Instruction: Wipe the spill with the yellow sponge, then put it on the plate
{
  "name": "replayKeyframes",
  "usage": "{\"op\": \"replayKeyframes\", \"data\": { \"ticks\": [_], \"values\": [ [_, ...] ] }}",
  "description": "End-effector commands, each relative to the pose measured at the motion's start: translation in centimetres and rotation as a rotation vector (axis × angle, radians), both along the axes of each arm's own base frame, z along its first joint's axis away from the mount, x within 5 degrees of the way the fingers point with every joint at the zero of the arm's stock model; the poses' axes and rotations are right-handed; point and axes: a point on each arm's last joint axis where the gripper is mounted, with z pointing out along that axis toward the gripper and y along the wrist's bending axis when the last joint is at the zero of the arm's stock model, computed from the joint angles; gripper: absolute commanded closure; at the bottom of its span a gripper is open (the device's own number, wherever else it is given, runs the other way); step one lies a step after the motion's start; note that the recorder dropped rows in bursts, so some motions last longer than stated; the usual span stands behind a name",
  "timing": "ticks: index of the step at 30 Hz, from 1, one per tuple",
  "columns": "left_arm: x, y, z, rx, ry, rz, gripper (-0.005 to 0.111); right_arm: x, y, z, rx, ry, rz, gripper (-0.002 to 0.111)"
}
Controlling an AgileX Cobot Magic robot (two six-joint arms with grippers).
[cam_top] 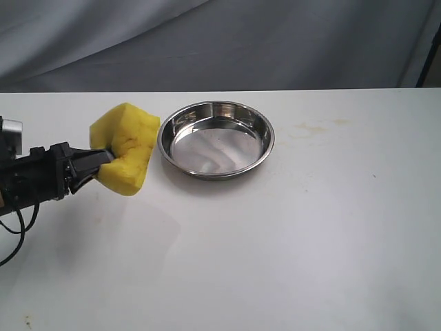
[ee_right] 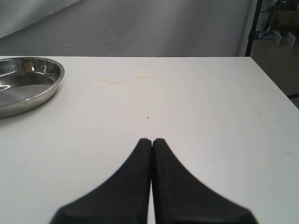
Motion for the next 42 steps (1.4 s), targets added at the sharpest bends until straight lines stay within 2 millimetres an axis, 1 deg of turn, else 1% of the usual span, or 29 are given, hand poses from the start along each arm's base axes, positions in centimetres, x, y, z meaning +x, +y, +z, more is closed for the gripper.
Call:
{"op": "replayKeyframes", "data": {
  "ticks": [1,2,4,5,7,8,14,18,20,22,24,26,28,30,33,35,38,40,42],
  "values": [
    [-0.1,-0.2,0.8,-0.019,-0.032,-0.002,0.107,0.0,0.0,-0.1,-0.001,-0.005,0.002,0.108],
    [-0.2,-0.3,0.7,-0.013,-0.029,-0.020,0.107,0.0,0.0,-0.1,-0.001,-0.005,0.002,0.108],
    [-0.4,0.0,-0.7,0.131,0.054,-0.019,0.107,0.0,0.0,-0.1,-0.001,-0.005,0.002,0.108],
    [-0.4,0.4,-1.9,0.244,0.143,0.021,0.107,0.0,0.0,-0.1,-0.001,-0.005,0.002,0.108],
    [-0.4,1.0,-3.1,0.369,0.244,0.088,0.107,0.0,0.0,-0.1,-0.001,-0.005,0.002,0.108],
    [-0.5,1.2,-3.5,0.410,0.268,0.100,0.107,0.0,0.0,-0.1,-0.001,-0.005,0.002,0.108],
    [-0.7,2.0,-4.2,0.505,0.333,0.146,0.107,0.0,0.0,-0.1,-0.001,-0.005,0.002,0.108],
    [-0.9,3.0,-4.9,0.602,0.400,0.198,0.107,0.0,0.0,-0.1,-0.001,-0.005,0.002,0.108],
    [-0.8,3.5,-4.9,0.629,0.401,0.231,0.107,0.0,0.0,-0.1,-0.001,-0.005,0.002,0.108],
    [-0.5,4.0,-4.4,0.616,0.370,0.262,0.107,0.0,0.0,-0.1,-0.001,-0.005,0.002,0.108],
    [-0.2,4.3,-3.3,0.566,0.306,0.280,0.107,0.0,0.0,-0.1,-0.001,-0.005,0.002,0.108],
    [0.2,4.0,-1.6,0.468,0.199,0.271,0.107,0.0,0.0,-0.1,-0.001,-0.005,0.002,0.108],
    [0.5,3.2,0.4,0.355,0.074,0.236,0.107,0.0,0.0,-0.1,-0.001,-0.005,0.002,0.108],
    [0.6,2.3,2.7,0.214,-0.064,0.200,0.107,0.0,0.0,-0.1,-0.001,-0.005,0.002,0.108],
    [0.6,1.6,5.4,0.024,-0.211,0.192,0.107,0.0,0.0,-0.1,-0.001,-0.005,0.002,0.108],
    [0.7,1.3,6.2,-0.042,-0.241,0.210,0.107,0.0,0.0,-0.1,-0.001,-0.005,0.002,0.108],
    [0.9,0.2,6.4,-0.059,-0.239,0.240,0.107,0.0,0.0,-0.1,-0.001,-0.005,0.002,0.108],
    [1.4,-1.0,6.7,-0.034,-0.249,0.234,0.107,0.0,0.0,-0.1,-0.001,-0.005,0.002,0.108],
    [2.2,-3.0,7.2,0.030,-0.263,0.183,0.107,0.0,0.0,-0.1,-0.001,-0.005,0.002,0.108]
  ]
}}
